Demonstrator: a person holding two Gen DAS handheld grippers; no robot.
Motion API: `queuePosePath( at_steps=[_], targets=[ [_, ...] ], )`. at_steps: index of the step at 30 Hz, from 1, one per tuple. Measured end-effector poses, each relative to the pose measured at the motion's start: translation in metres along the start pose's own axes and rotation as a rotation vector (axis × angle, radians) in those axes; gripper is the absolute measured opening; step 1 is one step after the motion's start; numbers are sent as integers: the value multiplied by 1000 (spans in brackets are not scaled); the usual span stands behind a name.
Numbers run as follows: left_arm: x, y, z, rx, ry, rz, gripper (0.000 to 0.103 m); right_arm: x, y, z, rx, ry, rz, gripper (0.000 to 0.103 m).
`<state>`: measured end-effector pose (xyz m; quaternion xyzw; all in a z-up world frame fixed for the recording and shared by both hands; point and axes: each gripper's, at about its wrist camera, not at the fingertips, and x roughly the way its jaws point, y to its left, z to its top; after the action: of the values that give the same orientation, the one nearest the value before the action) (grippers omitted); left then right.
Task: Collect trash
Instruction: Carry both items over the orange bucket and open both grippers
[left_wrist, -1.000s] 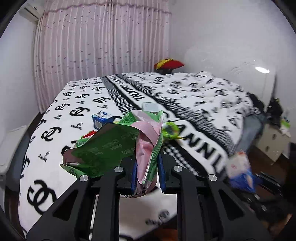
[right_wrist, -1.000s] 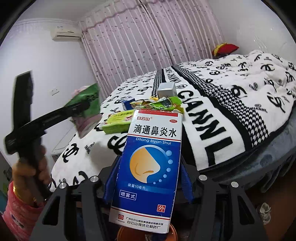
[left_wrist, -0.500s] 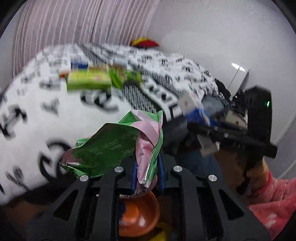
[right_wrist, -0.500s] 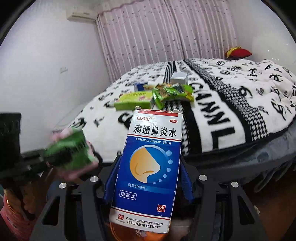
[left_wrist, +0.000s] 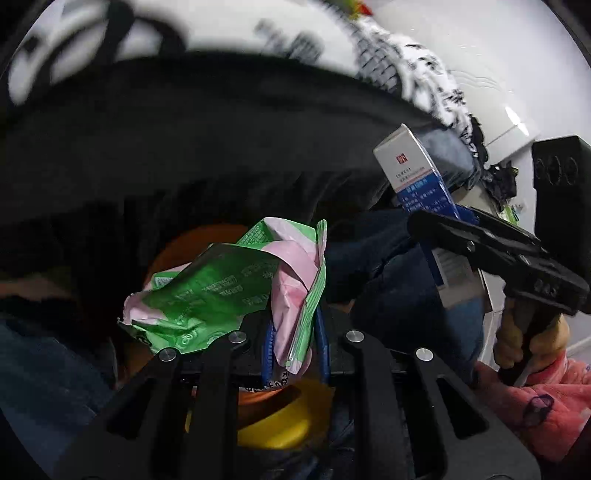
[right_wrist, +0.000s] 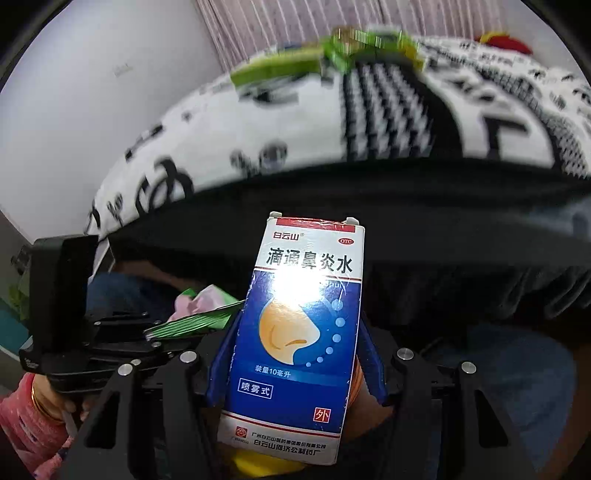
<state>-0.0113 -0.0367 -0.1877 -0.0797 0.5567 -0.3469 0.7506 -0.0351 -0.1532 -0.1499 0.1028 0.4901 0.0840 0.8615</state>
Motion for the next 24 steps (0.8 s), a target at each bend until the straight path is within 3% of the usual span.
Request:
queuePosePath(
  at_steps=[6, 16, 18, 20, 24],
  targets=[
    [38, 25, -11, -105, 98, -10, 17, 37, -9, -16, 39, 108, 9, 57],
    [54, 24, -7, -138, 117, -10, 19, 76, -20, -31, 103, 223, 50, 60],
    [50, 28, -10, -151, 103, -5, 37, 75, -24, -30, 125, 223, 55, 74],
    [43, 31, -9, -169, 62, 11, 69, 71, -26, -27, 135, 195, 40, 78],
    [27, 35, -5, -185, -8, 27, 72, 58, -37, -23, 163, 147, 29, 85]
  ],
)
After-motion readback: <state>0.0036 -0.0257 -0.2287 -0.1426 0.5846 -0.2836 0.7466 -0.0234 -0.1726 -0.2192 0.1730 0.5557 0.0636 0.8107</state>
